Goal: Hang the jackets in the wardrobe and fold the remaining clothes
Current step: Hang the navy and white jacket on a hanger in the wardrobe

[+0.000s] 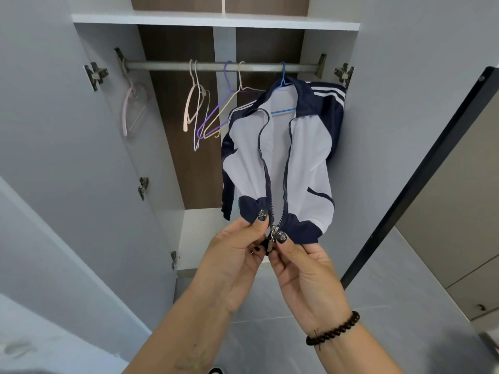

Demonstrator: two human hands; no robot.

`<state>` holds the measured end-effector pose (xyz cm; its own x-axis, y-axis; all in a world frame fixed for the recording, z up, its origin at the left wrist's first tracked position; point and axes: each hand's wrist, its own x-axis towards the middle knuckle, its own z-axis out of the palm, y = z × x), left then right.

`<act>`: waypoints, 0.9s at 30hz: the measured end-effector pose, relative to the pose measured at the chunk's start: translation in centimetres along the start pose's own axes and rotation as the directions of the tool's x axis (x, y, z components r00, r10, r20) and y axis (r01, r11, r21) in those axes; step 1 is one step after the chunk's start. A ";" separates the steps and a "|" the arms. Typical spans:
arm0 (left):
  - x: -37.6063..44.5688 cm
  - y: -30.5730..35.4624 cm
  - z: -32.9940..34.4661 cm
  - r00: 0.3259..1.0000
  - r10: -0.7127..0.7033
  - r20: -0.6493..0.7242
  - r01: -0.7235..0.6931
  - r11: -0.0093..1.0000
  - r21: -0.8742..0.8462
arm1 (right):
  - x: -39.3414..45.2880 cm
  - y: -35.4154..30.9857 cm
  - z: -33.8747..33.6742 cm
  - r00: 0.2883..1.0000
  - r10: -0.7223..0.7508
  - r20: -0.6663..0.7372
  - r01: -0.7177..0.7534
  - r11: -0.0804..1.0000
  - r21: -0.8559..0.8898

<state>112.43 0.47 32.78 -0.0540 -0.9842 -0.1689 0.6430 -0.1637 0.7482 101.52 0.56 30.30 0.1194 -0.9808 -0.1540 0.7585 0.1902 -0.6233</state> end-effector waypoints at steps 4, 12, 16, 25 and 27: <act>0.2 0.0 -0.2 1.000 0.028 0.007 -0.028 0.999 0.022 | 0.4 0.4 -0.1 0.999 -0.043 -0.006 0.043 0.999 0.004; 0.2 0.2 -0.1 0.998 0.067 0.004 -0.067 0.997 0.046 | 0.6 0.9 0.1 0.995 -0.092 -0.044 0.093 0.996 0.017; 0.4 0.1 -0.7 0.997 0.080 0.003 -0.080 0.994 0.080 | 0.4 0.9 0.5 0.990 -0.110 -0.084 0.109 0.994 -0.011; 0.5 -0.3 -1.9 0.996 0.054 -0.066 -0.041 0.981 0.189 | 0.5 0.9 0.3 0.982 -0.105 -0.157 0.087 0.989 -0.116; 0.2 -0.6 -2.3 0.995 0.033 -0.093 -0.015 0.981 0.193 | 0.6 0.9 0.2 0.981 -0.103 -0.162 0.082 0.988 -0.132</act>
<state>113.78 0.49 30.78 0.0384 -0.9785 -0.2025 0.4838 -0.1591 0.8606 102.41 0.18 29.76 -0.0643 -0.9753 -0.2114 0.6748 0.1136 -0.7292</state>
